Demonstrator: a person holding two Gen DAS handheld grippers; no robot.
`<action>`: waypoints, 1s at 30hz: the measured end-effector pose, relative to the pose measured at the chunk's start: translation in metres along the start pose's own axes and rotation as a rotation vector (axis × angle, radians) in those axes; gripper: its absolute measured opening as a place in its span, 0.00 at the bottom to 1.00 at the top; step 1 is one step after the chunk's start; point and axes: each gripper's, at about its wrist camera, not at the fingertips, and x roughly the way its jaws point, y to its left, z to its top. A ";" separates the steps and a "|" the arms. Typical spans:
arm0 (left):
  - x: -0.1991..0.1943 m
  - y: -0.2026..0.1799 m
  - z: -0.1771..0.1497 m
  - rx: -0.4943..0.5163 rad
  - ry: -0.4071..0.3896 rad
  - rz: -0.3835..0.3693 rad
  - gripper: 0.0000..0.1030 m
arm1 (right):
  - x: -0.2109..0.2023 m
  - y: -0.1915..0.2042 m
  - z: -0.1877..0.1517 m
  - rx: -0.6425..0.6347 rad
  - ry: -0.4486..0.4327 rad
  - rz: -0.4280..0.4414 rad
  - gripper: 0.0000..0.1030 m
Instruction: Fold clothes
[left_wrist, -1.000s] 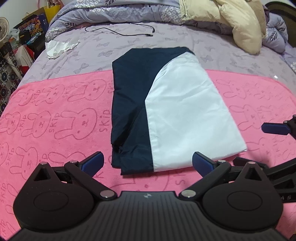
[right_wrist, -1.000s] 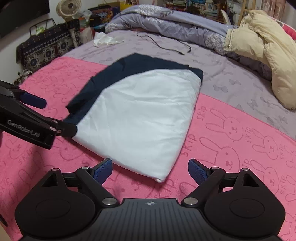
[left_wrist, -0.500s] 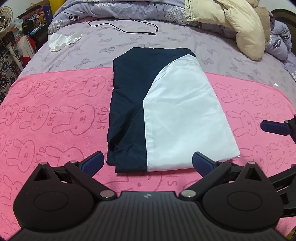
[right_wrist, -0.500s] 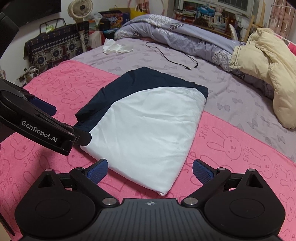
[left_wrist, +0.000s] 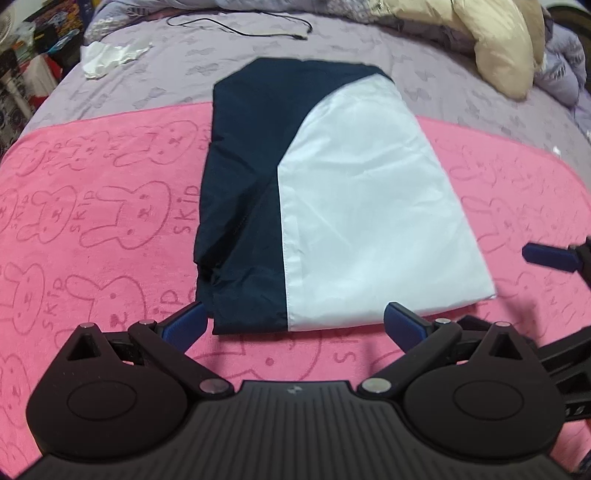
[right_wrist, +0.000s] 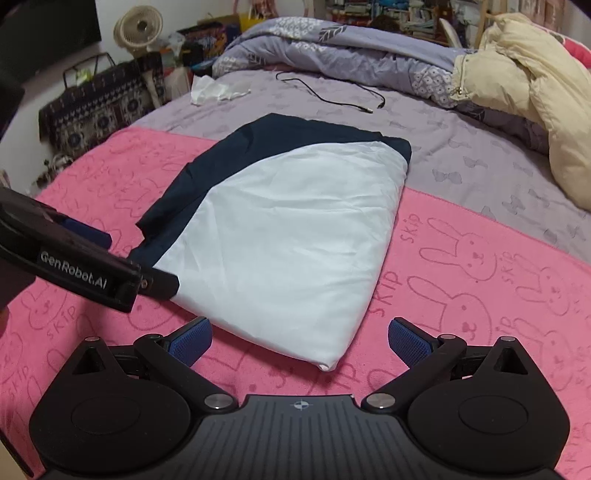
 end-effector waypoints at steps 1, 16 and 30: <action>0.004 -0.001 0.000 0.019 -0.005 0.002 1.00 | 0.003 -0.002 -0.002 0.000 -0.006 0.003 1.00; -0.032 -0.022 0.000 0.146 -0.049 -0.039 0.96 | -0.022 0.013 0.010 -0.191 -0.017 0.081 1.00; -0.028 -0.018 0.003 0.096 -0.018 -0.023 0.97 | -0.032 0.014 0.011 -0.171 -0.017 0.076 1.00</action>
